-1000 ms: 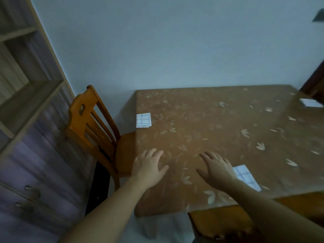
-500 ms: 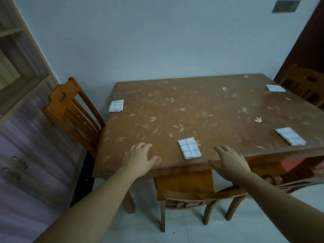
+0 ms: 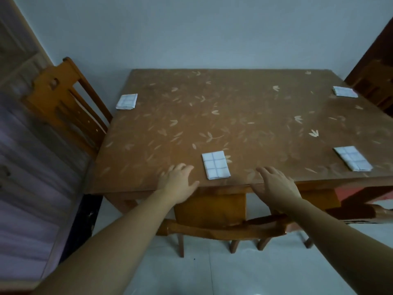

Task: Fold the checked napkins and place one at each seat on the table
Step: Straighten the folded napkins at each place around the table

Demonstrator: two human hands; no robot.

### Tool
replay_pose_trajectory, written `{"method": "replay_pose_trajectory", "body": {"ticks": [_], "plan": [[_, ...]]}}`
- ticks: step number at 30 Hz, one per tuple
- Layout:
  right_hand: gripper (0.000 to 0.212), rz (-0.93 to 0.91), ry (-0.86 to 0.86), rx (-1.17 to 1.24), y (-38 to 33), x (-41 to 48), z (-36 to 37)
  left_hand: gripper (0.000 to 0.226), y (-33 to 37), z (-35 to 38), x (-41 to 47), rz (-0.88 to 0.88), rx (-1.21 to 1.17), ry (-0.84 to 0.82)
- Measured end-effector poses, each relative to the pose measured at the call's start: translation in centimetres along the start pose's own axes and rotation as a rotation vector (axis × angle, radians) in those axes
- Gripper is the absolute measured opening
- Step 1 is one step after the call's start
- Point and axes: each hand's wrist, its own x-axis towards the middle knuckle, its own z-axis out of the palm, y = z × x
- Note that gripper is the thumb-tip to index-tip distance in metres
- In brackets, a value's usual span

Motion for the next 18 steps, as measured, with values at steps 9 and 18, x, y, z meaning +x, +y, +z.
{"method": "replay_pose_trajectory", "body": {"ticks": [9,18], "plan": [[0.056,-0.197,-0.135,0.049,-0.3,7.9,5.2,0.073,2.5,3.1,6.7,-0.017,0.015,-0.113],[0.052,-0.438,-0.077,0.055,0.2,11.4,9.2,0.088,4.0,4.8,13.3,0.03,-0.041,-0.193]]}}
